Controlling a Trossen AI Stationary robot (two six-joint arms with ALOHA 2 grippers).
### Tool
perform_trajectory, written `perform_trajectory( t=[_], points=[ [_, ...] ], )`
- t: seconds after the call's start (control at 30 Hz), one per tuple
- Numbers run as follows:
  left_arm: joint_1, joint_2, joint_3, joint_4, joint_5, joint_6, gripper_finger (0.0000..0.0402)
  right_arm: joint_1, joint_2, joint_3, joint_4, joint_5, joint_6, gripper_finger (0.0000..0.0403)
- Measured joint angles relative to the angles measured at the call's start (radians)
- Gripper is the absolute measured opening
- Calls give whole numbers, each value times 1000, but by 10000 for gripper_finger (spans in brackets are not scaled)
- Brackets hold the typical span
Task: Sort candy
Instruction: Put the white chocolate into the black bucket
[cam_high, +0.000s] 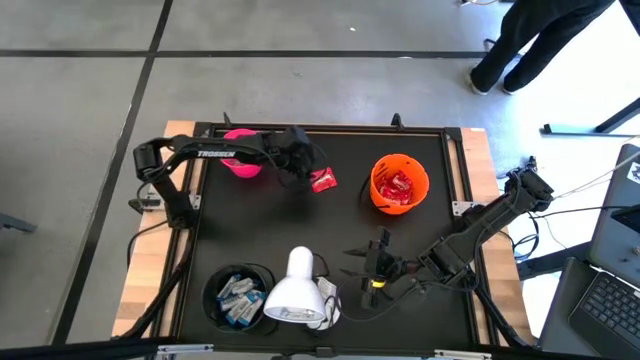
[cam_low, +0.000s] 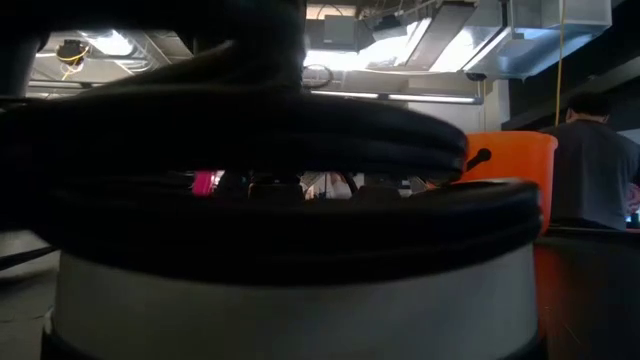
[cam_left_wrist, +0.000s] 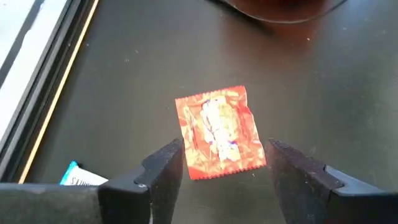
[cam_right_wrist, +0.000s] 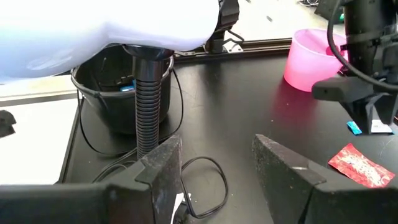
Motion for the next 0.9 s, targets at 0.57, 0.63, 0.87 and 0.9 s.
perform_trajectory(
  t=[0.57, 0.63, 0.87, 0.9],
  points=[
    [85, 148, 0, 10, -210, -178, 215, 0, 0, 0, -23, 1, -1, 193],
    [92, 148, 0, 12, -269, -212, 215, 0, 0, 0, -23, 2, -1, 193],
    [139, 154, 0, 24, -325, -264, 215, 0, 0, 0, -24, 2, -1, 193],
    [148, 157, 0, 26, -306, -276, 215, 0, 0, 0, -24, 2, -1, 193]
  ],
)
